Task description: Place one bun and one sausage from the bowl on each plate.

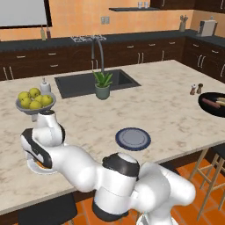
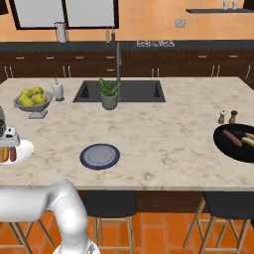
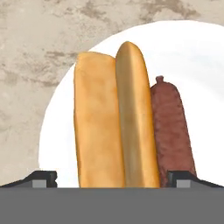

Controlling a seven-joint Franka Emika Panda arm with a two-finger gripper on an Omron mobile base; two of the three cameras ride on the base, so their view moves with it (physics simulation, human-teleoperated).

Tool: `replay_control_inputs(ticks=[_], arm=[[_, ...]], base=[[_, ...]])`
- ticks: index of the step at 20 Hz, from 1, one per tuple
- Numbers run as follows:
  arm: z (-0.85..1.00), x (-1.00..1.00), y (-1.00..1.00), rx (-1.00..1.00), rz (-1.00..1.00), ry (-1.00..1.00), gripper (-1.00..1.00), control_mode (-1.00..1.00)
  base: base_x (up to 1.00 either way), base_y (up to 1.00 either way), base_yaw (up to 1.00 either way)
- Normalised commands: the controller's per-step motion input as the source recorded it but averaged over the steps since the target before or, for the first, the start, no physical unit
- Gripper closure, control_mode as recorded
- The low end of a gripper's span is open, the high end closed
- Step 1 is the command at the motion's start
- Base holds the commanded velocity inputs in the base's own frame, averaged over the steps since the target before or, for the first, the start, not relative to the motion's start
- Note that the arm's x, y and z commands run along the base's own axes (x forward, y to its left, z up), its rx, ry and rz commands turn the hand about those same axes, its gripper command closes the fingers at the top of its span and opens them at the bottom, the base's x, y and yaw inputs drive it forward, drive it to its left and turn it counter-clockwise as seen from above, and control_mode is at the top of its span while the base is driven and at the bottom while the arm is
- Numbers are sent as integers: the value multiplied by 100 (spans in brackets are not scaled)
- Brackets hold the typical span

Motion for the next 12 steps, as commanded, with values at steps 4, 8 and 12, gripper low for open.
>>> replay_control_inputs(ticks=[4, 8, 12], arm=[[29, -62, -49, -1, -1, 0, -100, -100], [16, -100, -100, 10, 0, -10, -100, -100], [29, -91, -100, 12, 0, -13, -100, -100]], base=[[0, 0, 0], [0, 0, 0], [0, 0, 0]])
